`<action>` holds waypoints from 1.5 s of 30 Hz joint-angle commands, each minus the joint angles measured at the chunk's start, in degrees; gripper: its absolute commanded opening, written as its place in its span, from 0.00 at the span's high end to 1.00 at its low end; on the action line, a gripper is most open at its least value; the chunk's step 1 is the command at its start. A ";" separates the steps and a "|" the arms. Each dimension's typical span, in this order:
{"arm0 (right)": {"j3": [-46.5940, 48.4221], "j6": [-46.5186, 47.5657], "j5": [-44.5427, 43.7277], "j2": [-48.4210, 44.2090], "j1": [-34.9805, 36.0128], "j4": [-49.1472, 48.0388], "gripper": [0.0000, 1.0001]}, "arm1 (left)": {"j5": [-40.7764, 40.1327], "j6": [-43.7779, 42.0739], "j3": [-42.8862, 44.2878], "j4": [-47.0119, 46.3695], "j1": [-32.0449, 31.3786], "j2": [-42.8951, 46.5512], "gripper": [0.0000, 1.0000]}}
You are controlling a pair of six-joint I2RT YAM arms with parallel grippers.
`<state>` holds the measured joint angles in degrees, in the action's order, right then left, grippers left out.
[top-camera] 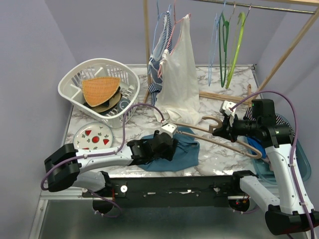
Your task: Place the tank top on the hanger
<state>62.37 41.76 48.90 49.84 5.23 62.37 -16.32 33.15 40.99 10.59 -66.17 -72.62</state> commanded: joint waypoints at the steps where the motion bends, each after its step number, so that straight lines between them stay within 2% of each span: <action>1: -0.76 -0.62 0.58 -0.10 -0.49 -1.55 1.00 | -12.15 3.14 2.42 -1.71 -1.24 -4.27 0.28; 5: -0.76 -0.36 1.45 0.51 -0.75 -1.46 1.00 | -13.83 3.77 3.48 -1.62 -1.42 -7.62 0.31; 9: -0.67 -0.01 1.90 0.61 -0.84 -0.94 1.00 | -13.30 3.42 4.62 -2.50 -1.42 -10.61 0.42; 12: -0.49 0.34 1.90 0.52 -0.75 -0.50 1.00 | -12.95 3.24 5.24 -2.59 -1.33 -12.02 0.57; 13: -0.49 0.52 1.90 0.52 -0.84 -0.41 0.99 | -12.95 3.24 5.24 -2.59 -1.42 -12.11 0.70; 15: -0.49 0.78 1.90 0.52 -0.84 -0.23 1.00 | -12.25 2.72 5.06 -2.68 -1.42 -11.76 0.75; 16: -0.58 0.87 1.90 0.52 -0.84 -0.14 1.00 | -12.07 2.63 5.06 -2.68 -1.42 -11.32 0.86; 19: -0.32 1.13 1.81 0.52 -0.84 0.21 1.00 | -10.23 2.27 4.80 -1.80 -1.42 -8.61 1.00; 24: 0.12 1.83 1.90 0.08 -0.93 1.00 1.00 | -6.89 2.27 2.34 0.39 -1.42 1.23 1.00; 28: 0.56 2.27 2.25 -0.10 -0.93 1.70 1.00 | -5.75 2.54 0.93 3.99 -0.98 13.17 1.00; 34: 1.70 2.54 3.56 -1.15 -1.10 2.67 1.00 | -6.01 4.82 -0.39 11.37 2.26 26.80 1.00; 40: 1.71 7.36 6.11 -0.72 -1.19 7.85 0.99 | -6.19 5.35 -0.39 15.34 6.23 34.46 1.00; 45: 0.74 13.95 9.88 0.25 -1.02 14.18 1.00 | -5.13 4.56 1.37 16.04 6.93 34.21 1.00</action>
<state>63.16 49.10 53.23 49.52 4.43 69.41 -22.81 37.82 41.34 24.23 -59.68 -38.26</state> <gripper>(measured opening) 0.023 0.009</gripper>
